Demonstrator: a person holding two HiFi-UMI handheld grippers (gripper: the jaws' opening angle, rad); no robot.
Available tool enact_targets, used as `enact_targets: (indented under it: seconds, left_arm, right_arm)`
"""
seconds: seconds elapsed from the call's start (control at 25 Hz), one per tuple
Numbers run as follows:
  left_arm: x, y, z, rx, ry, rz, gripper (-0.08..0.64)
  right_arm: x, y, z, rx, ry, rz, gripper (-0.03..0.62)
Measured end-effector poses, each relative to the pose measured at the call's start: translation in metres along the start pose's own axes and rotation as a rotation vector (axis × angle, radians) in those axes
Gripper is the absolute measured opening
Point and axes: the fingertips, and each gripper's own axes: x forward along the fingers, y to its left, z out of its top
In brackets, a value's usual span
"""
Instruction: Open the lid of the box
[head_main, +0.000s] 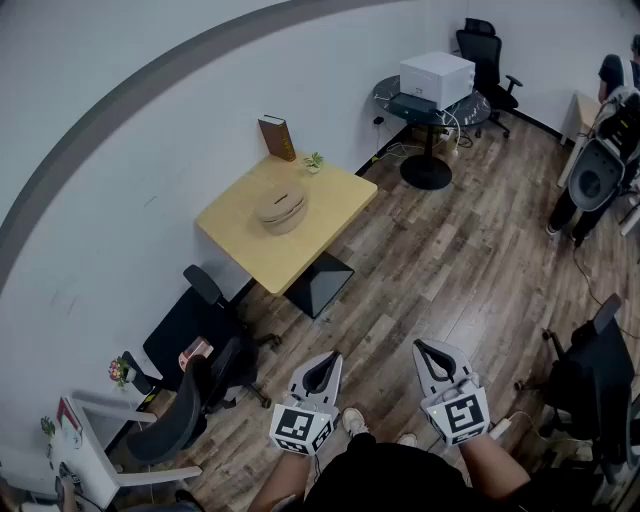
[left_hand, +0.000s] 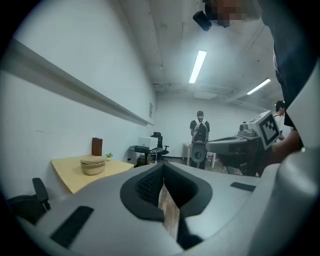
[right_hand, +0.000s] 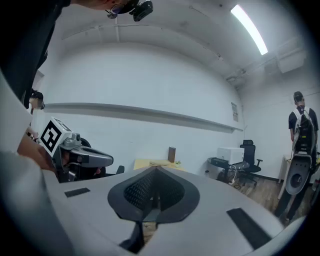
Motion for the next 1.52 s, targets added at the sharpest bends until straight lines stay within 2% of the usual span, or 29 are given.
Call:
enact_targets:
  seconds: [0.24,0.4,0.48,0.6,0.68,1.0,1.2,1.36,1.52]
  left_arm:
    - [-0.013,-0.015,0.006,-0.002,-0.024,-0.017,0.018]
    - [-0.015,-0.017,0.01,-0.009,-0.03,-0.027,0.018]
    - [-0.014,-0.016,0.01,-0.009,-0.032,-0.035,0.018]
    - [-0.014,-0.009,0.013,-0.007,-0.036,-0.046,0.018]
    - [-0.013,-0.001,0.016,-0.005,-0.041,-0.051,0.018]
    - [-0.006,0.034,0.023,-0.004,-0.057,-0.076,0.018]
    - [-0.004,0.05,0.022,-0.006,-0.054,-0.101,0.018]
    - [0.0,0.061,0.02,-0.014,-0.052,-0.11,0.018]
    - [0.006,0.067,0.015,-0.026,-0.037,-0.106,0.018]
  right_arm:
    - [-0.014,0.007,0.007,-0.035,-0.031,0.007,0.018]
    - [-0.017,0.004,0.008,-0.018,-0.001,-0.026,0.02]
    - [-0.016,0.005,0.01,-0.006,-0.026,-0.016,0.02]
    - [-0.013,0.013,0.023,0.008,-0.114,0.01,0.02]
    - [-0.008,0.017,0.029,-0.002,-0.139,0.009,0.02]
    - [0.024,0.018,0.038,-0.008,-0.132,-0.049,0.024]
    - [0.04,0.026,0.047,-0.027,-0.137,-0.055,0.055]
    - [0.051,0.025,0.051,-0.036,-0.087,-0.082,0.146]
    - [0.062,0.021,0.043,-0.023,-0.078,-0.069,0.219]
